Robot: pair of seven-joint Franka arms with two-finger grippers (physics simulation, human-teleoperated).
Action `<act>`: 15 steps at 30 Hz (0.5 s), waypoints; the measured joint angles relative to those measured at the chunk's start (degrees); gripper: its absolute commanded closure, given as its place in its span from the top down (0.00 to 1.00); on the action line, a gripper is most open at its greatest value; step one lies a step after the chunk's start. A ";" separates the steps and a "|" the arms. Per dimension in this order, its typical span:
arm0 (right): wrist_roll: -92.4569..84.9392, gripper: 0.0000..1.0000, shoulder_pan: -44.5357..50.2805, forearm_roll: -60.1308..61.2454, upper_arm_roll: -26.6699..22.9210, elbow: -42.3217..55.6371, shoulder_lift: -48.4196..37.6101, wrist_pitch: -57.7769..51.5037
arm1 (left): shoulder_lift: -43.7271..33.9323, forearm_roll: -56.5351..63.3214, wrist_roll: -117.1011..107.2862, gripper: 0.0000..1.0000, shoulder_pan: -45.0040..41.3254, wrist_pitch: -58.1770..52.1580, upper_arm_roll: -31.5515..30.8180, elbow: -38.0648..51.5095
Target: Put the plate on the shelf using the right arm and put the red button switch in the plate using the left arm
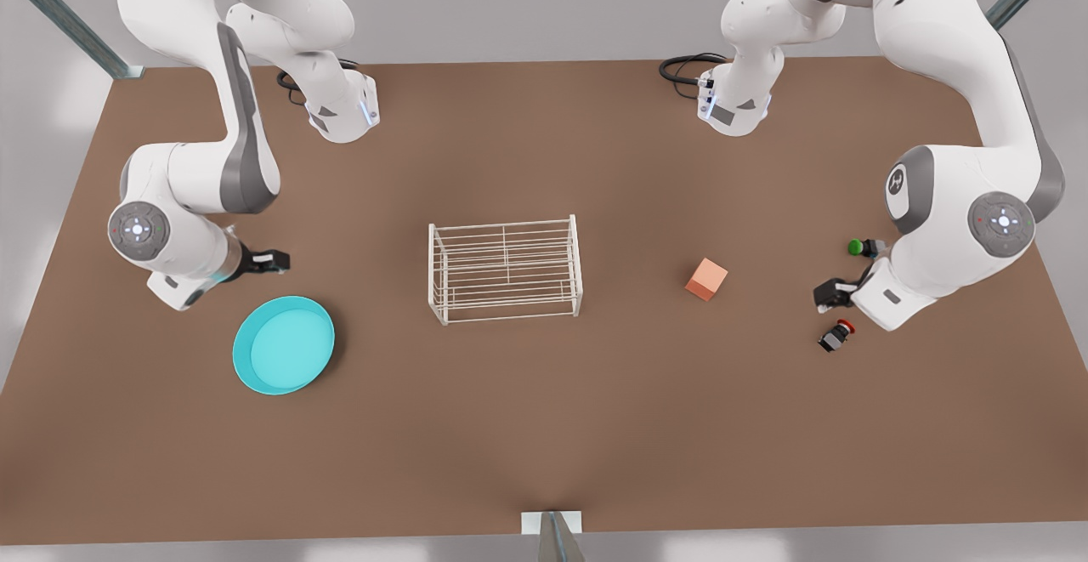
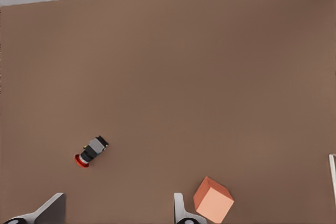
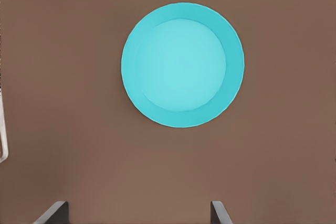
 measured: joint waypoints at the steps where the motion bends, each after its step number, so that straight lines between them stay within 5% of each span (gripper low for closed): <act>1: -0.10 1.00 0.06 0.04 0.00 -0.02 -0.01 0.67 | 0.00 0.02 0.04 1.00 -0.06 0.69 0.00 0.02; 8: -2.97 1.00 -7.03 4.65 -0.16 0.56 10.54 7.58 | 0.44 0.14 7.33 1.00 -0.84 3.30 -0.21 -0.08; 15: -13.29 1.00 -16.25 14.24 0.21 15.95 32.56 13.97 | 4.95 0.32 15.61 1.00 -0.93 5.93 -1.24 -0.10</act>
